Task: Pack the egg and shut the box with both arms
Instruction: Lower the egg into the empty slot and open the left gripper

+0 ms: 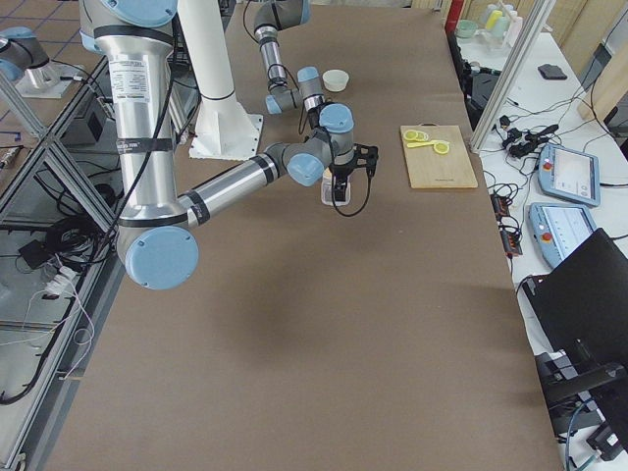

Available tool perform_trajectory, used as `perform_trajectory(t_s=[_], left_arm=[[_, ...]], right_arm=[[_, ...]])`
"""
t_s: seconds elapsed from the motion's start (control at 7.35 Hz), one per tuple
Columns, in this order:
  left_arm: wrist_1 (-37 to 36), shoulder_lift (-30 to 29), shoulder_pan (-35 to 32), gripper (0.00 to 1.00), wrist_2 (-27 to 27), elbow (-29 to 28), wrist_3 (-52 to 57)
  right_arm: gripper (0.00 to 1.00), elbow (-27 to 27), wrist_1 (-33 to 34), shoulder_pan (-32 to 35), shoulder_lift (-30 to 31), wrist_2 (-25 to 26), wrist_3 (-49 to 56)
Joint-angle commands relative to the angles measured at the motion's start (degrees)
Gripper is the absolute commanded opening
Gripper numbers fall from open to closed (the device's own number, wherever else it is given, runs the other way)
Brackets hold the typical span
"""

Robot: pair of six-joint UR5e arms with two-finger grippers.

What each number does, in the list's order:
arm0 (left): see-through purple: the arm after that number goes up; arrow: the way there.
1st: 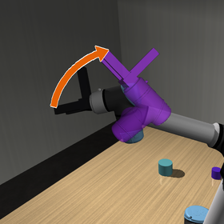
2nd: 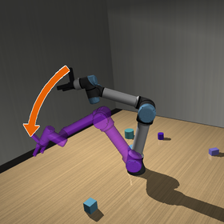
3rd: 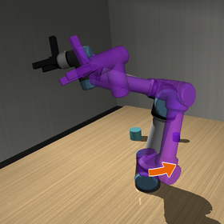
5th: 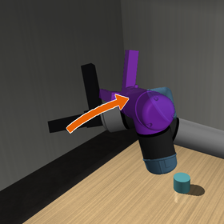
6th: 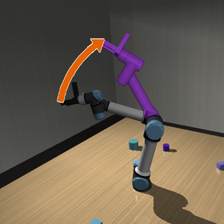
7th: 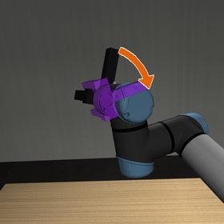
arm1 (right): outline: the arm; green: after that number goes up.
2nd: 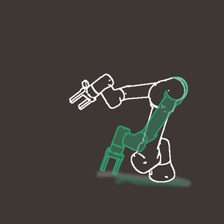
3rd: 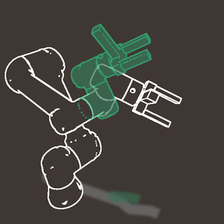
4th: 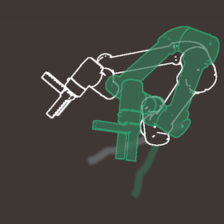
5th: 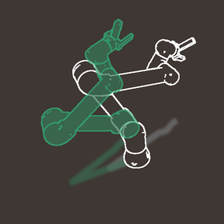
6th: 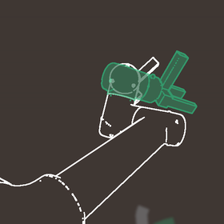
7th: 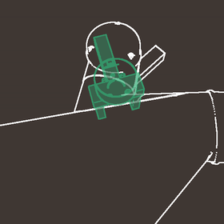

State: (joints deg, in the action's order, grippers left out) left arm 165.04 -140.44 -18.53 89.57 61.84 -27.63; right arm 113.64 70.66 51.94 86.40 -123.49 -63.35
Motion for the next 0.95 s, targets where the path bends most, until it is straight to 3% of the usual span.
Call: perform_trajectory(t_s=[0.0,0.27,0.41,0.68,0.82], left_arm=[[-0.1,0.0,0.0,0.0,0.0,-0.1,-0.1],[-0.1,0.0,0.0,0.0,-0.1,-0.1,-0.1],[0.0,0.0,0.1,0.18,-0.8,-0.1,-0.4],[0.0,-0.3,1.1,0.65,-3.1,0.0,-1.9],[0.0,-0.3,1.1,0.76,-3.1,0.1,-2.1]], right_arm=[[0.99,0.0,0.0,0.0,0.0,0.0,0.1],[0.99,0.0,0.0,0.0,0.0,0.0,0.0],[0.99,0.0,0.0,0.0,0.0,-0.2,0.0],[0.99,0.0,0.0,0.0,0.0,-0.2,0.1],[0.99,0.0,0.0,0.0,0.0,-0.1,0.1]])
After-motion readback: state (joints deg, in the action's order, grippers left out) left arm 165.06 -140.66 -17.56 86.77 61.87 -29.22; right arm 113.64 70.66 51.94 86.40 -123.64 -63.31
